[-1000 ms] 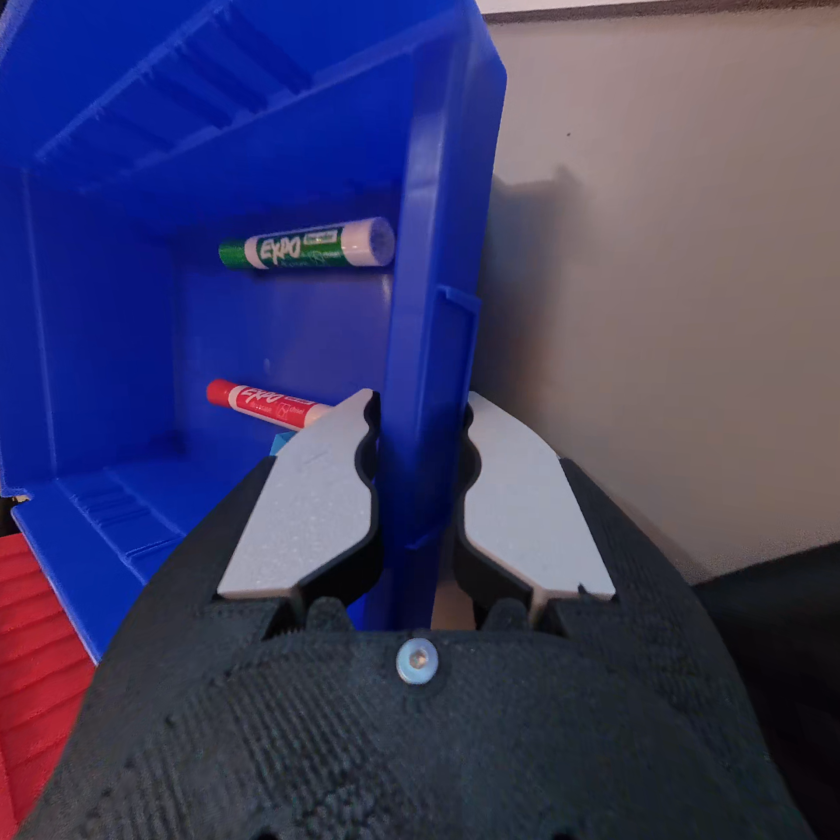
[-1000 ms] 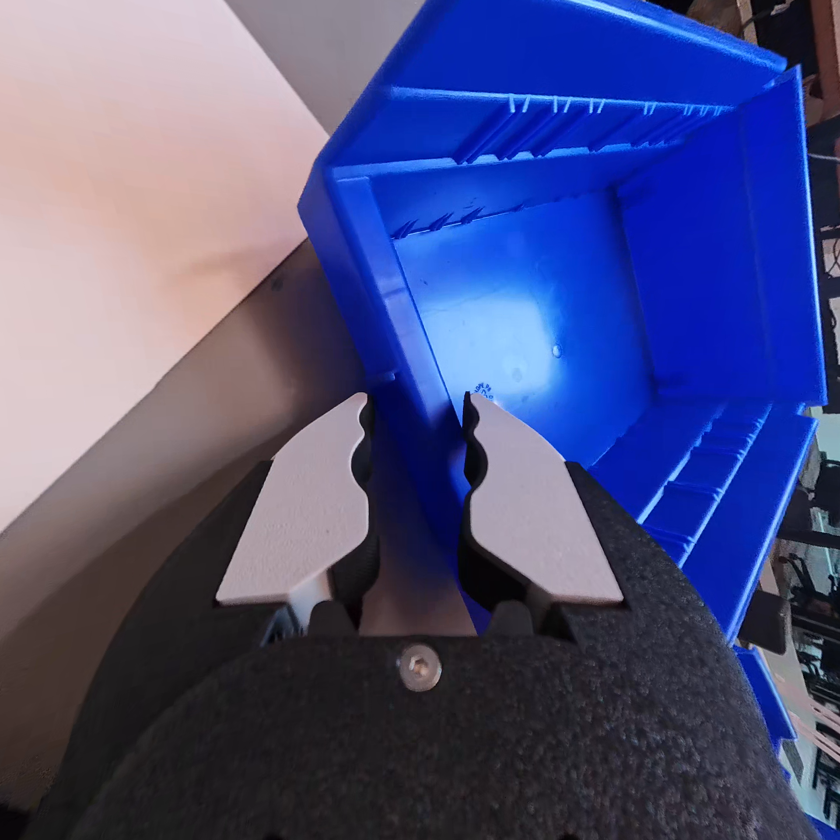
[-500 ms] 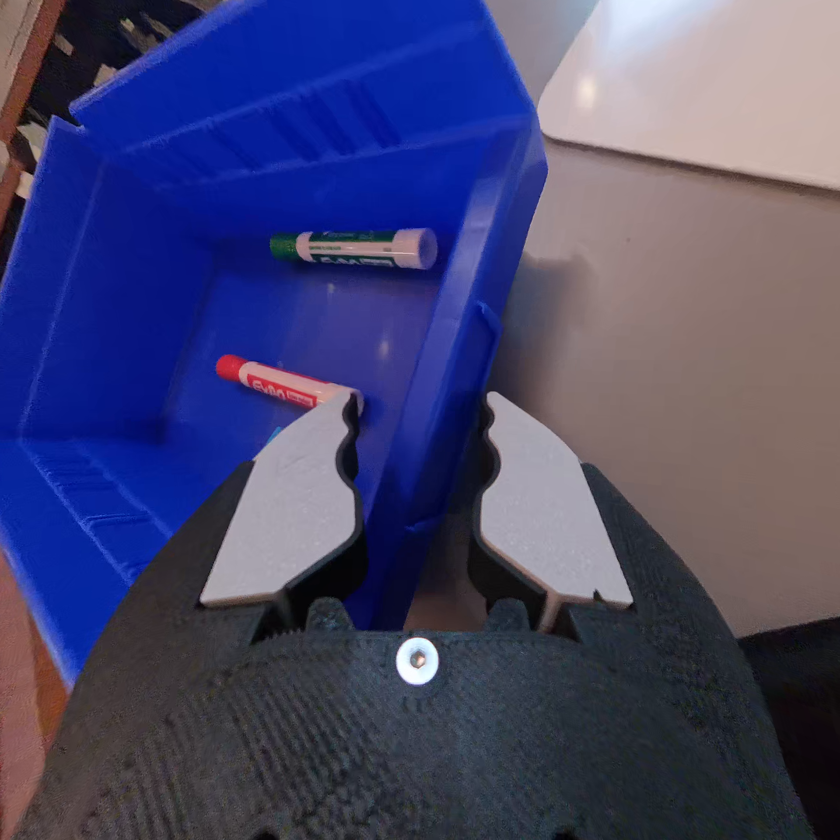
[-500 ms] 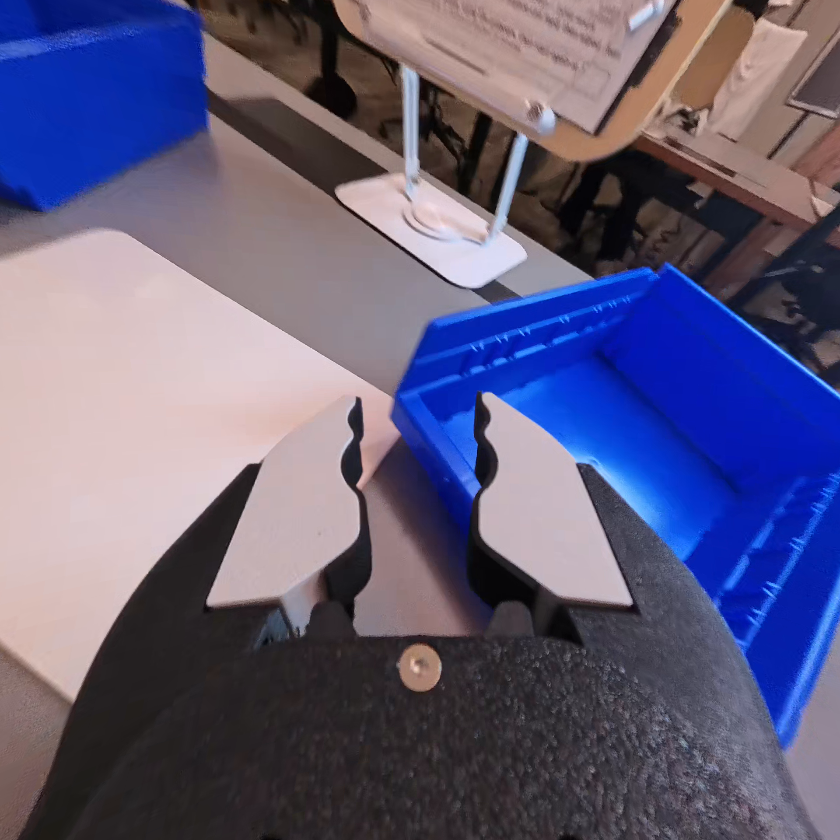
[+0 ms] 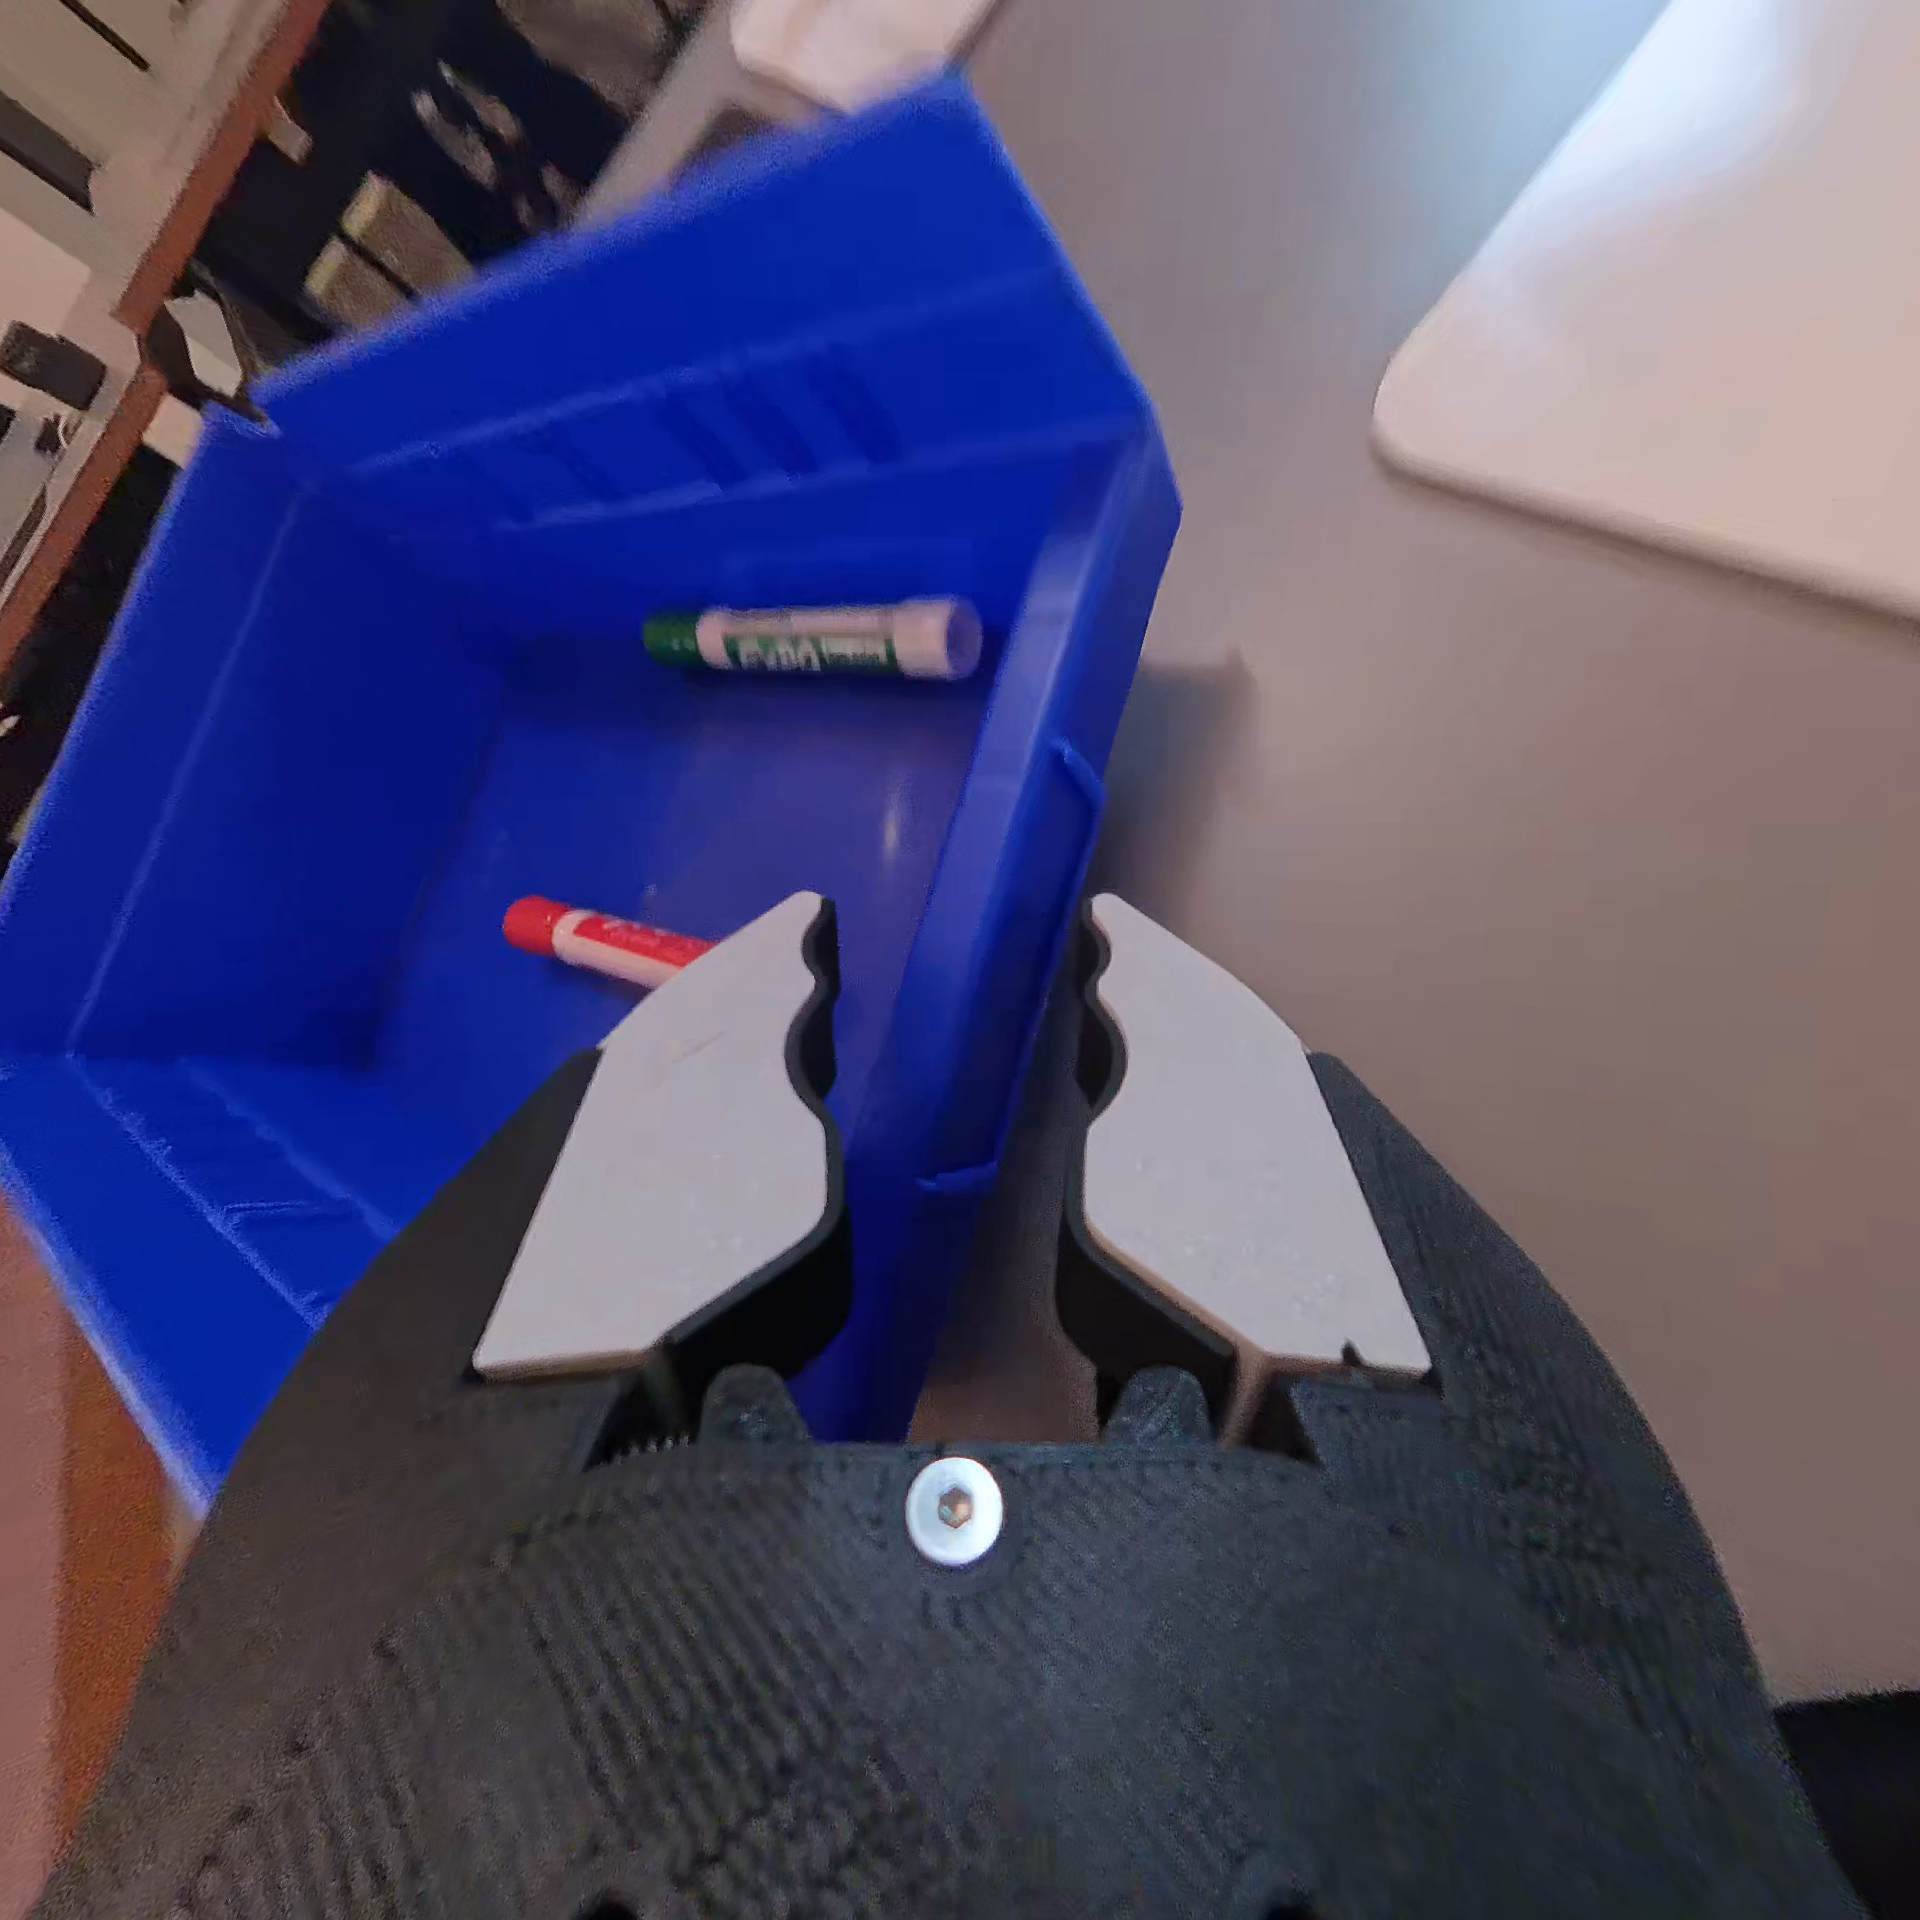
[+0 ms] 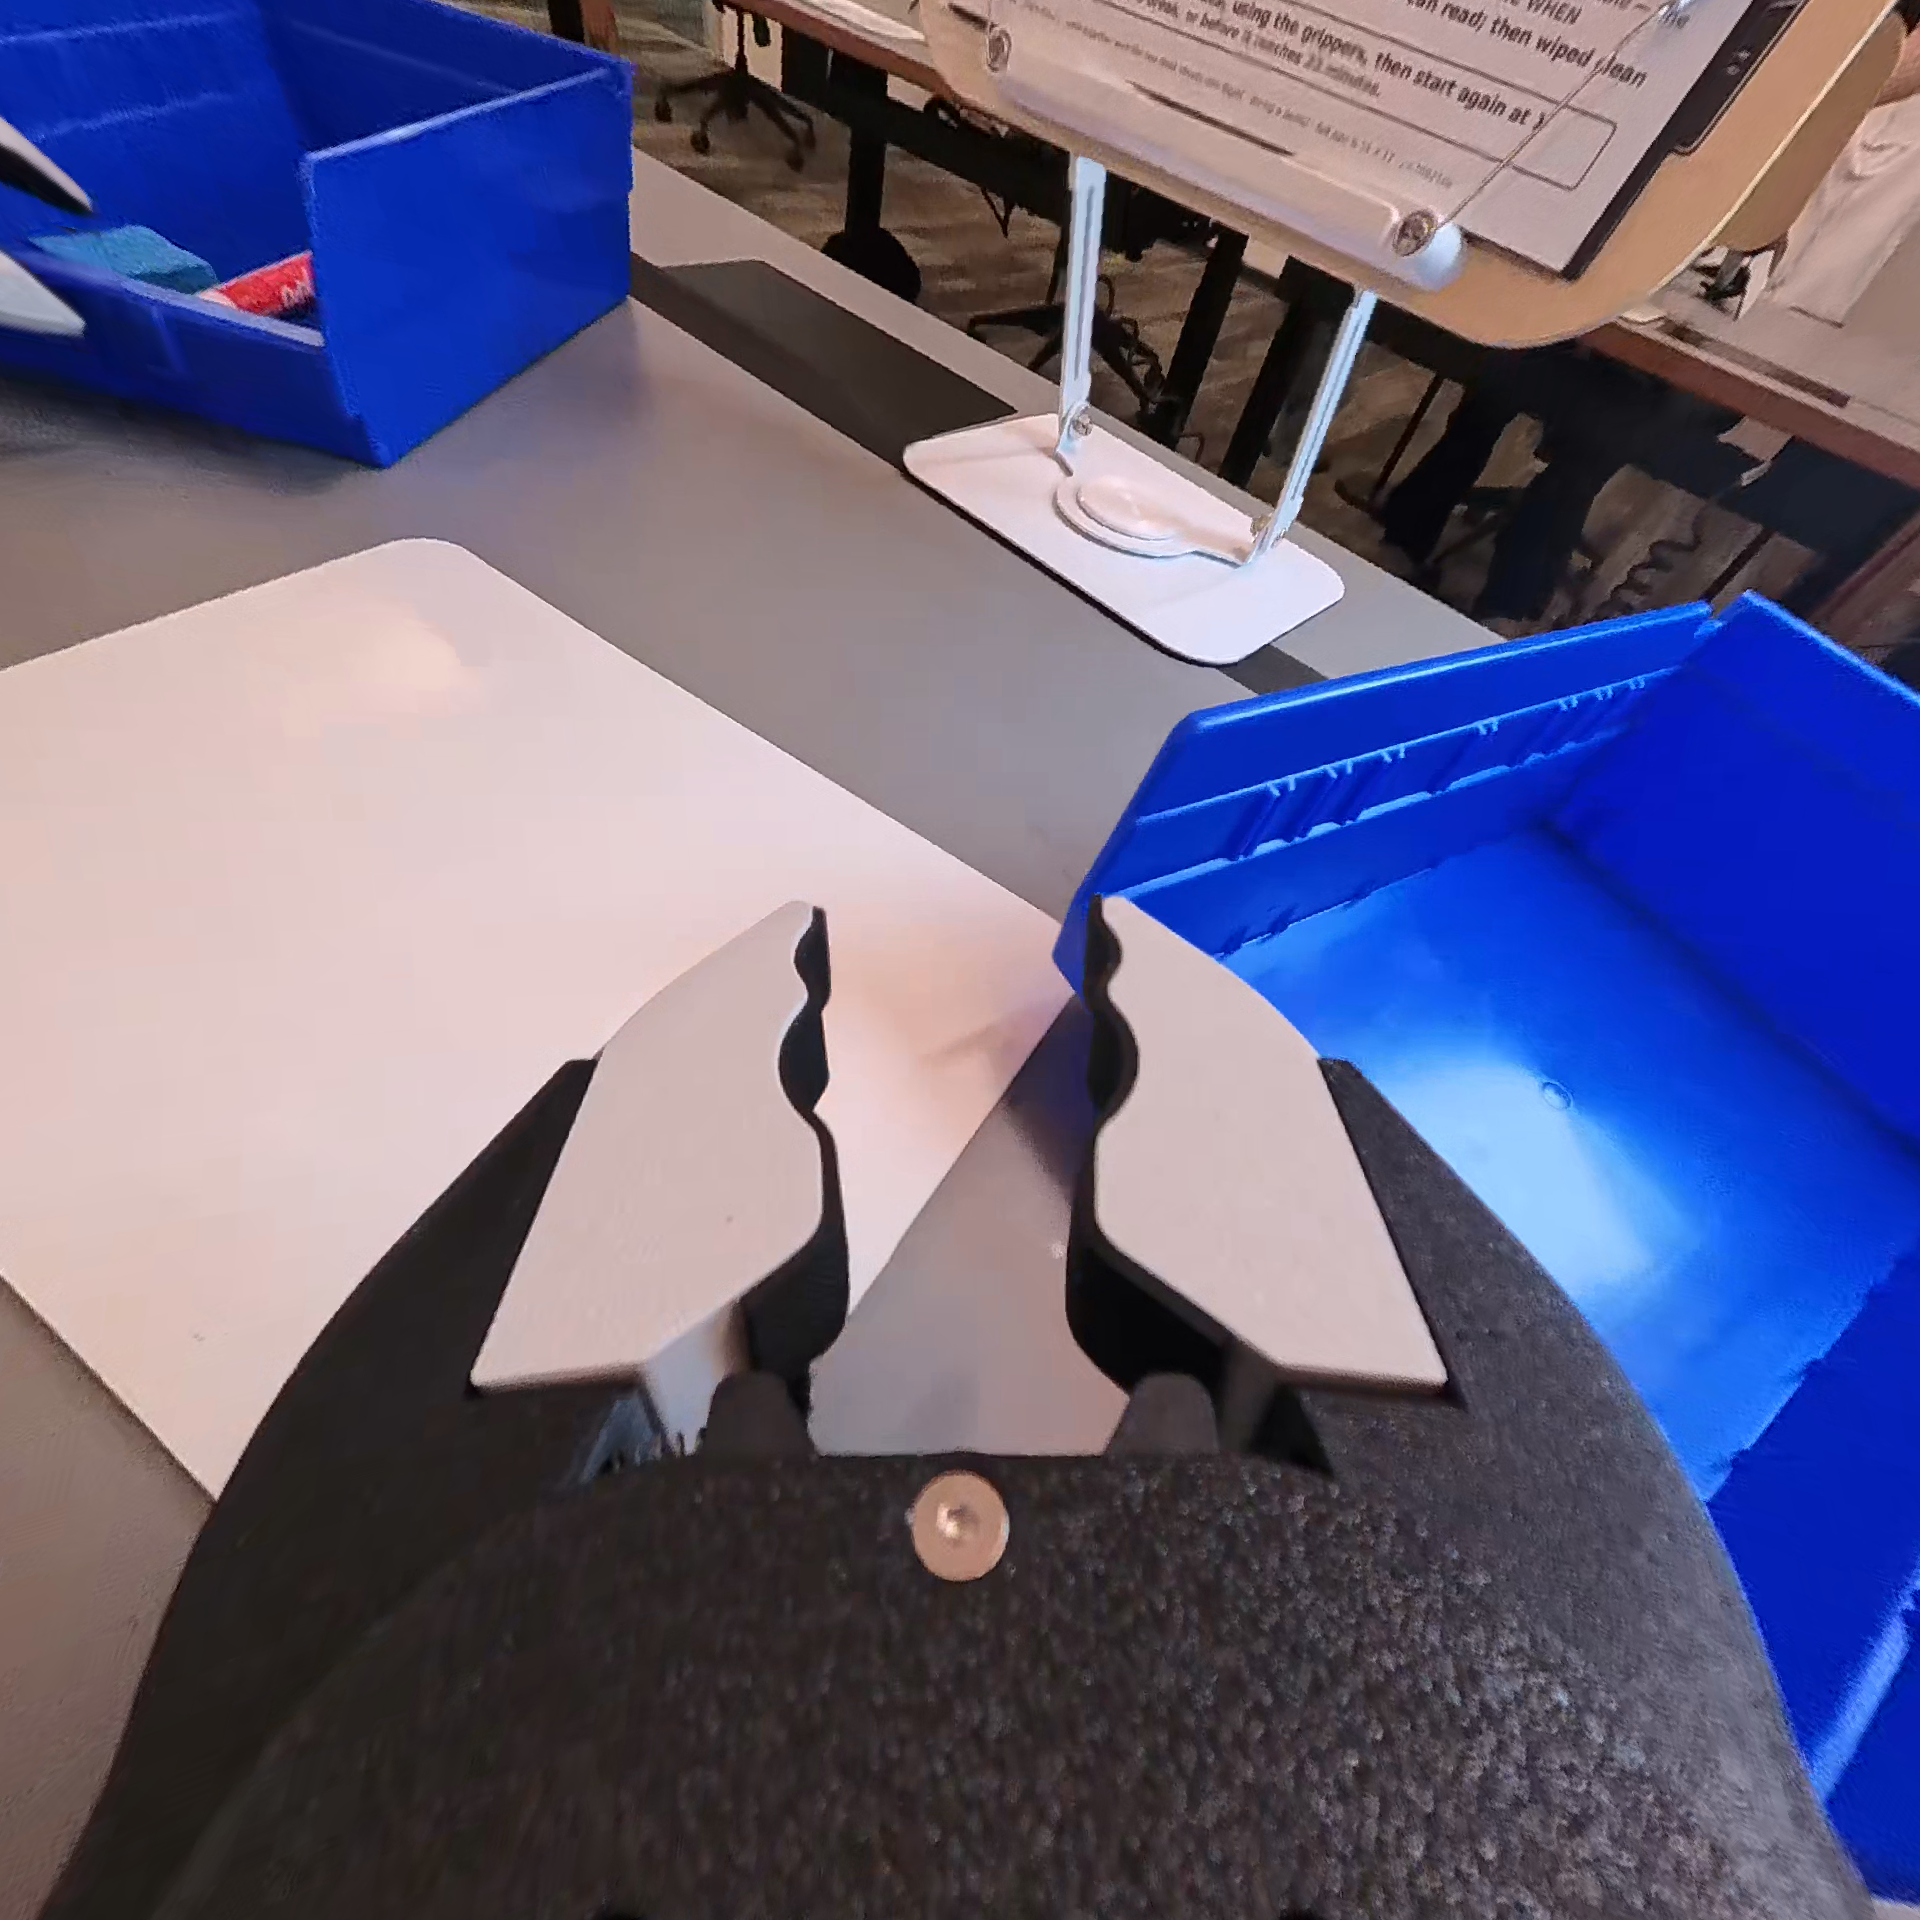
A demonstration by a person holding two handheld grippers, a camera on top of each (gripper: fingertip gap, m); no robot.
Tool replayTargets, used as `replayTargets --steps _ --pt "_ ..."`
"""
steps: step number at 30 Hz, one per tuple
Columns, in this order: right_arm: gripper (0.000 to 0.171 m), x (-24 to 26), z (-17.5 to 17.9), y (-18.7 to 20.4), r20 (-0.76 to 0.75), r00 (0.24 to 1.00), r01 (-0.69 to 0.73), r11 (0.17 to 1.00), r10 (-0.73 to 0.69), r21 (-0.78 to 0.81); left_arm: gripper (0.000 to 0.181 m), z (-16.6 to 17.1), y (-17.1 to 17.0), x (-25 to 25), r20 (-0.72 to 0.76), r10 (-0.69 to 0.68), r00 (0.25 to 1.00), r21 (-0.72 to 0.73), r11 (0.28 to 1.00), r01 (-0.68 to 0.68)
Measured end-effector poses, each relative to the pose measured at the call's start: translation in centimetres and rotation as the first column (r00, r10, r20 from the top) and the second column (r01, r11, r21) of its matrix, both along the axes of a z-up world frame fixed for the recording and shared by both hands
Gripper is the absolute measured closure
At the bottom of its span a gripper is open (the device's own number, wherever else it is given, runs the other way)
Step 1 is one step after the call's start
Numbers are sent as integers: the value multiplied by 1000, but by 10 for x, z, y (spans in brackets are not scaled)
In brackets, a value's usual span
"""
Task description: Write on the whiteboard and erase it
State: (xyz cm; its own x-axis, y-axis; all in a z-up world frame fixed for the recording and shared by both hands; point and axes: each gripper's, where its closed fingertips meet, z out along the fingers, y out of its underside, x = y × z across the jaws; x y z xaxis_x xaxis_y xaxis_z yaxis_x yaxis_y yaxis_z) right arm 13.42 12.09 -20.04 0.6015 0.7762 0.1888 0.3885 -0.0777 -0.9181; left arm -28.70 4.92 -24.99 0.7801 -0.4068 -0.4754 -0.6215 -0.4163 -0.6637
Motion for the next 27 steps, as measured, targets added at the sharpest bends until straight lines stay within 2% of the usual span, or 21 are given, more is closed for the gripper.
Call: replayTargets --steps 3,5,7,10,13,16,18,21,23,27 --pt "122 -8 10 -6 -42 999 -18 999 19 28 140 38 -10 31 240 -68 968 92 995 47" --pt "120 -19 21 -13 -79 996 -38 999 41 37 151 72 -18 57 379 -133 916 188 980 64" --pt "119 -30 34 -22 -108 992 -53 997 60 60 164 107 -23 71 467 -168 868 301 953 22" --pt "121 -41 50 -33 -185 982 -38 998 48 55 181 134 -26 96 604 -236 762 364 931 0" --pt "134 -41 46 -29 -261 964 51 999 -53 -16 181 126 -14 123 618 -238 749 371 928 -11" --pt "146 -32 29 -16 -273 953 136 991 -133 -8 181 96 -3 147 578 -247 778 374 927 17" --pt "150 -28 23 -13 -274 952 136 990 -137 -22 181 72 1 155 579 -223 784 309 950 42" --pt "154 -23 21 -7 -252 957 152 988 -145 10 181 55 7 152 553 -195 810 273 961 45" --pt "156 -24 19 -7 -259 956 150 989 -141 15 181 47 9 152 529 -197 826 269 961 57" --pt "163 -29 12 -7 -253 957 144 990 -139 4 181 47 11 149 552 -185 813 263 964 40"
